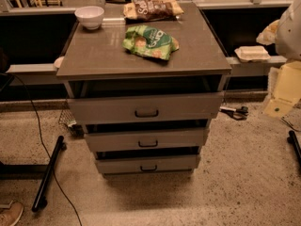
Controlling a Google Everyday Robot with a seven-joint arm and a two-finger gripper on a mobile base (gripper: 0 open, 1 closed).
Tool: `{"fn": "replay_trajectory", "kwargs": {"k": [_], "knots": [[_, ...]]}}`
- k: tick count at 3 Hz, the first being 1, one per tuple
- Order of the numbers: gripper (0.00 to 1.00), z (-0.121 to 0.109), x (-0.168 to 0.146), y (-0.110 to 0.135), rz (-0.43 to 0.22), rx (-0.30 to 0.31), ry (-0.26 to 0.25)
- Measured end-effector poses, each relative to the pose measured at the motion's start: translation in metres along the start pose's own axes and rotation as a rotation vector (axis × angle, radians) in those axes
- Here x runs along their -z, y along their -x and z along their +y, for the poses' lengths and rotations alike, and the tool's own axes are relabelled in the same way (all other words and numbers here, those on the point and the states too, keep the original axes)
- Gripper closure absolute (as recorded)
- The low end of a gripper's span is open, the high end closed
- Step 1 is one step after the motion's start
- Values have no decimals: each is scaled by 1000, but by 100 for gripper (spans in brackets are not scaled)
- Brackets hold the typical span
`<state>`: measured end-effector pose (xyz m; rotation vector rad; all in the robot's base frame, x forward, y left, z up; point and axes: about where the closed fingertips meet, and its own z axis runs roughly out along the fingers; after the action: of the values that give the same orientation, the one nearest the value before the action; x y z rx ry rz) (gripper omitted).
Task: Open top drawer
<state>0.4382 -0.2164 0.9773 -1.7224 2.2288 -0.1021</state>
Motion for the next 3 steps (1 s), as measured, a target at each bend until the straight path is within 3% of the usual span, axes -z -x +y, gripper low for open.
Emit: {"fn": "replay_trajectory", "kwargs": {"k": [2,3], "knots": [[0,2,-7,2,-2,19,5],[0,12,-53,16,-10,88,54]]}}
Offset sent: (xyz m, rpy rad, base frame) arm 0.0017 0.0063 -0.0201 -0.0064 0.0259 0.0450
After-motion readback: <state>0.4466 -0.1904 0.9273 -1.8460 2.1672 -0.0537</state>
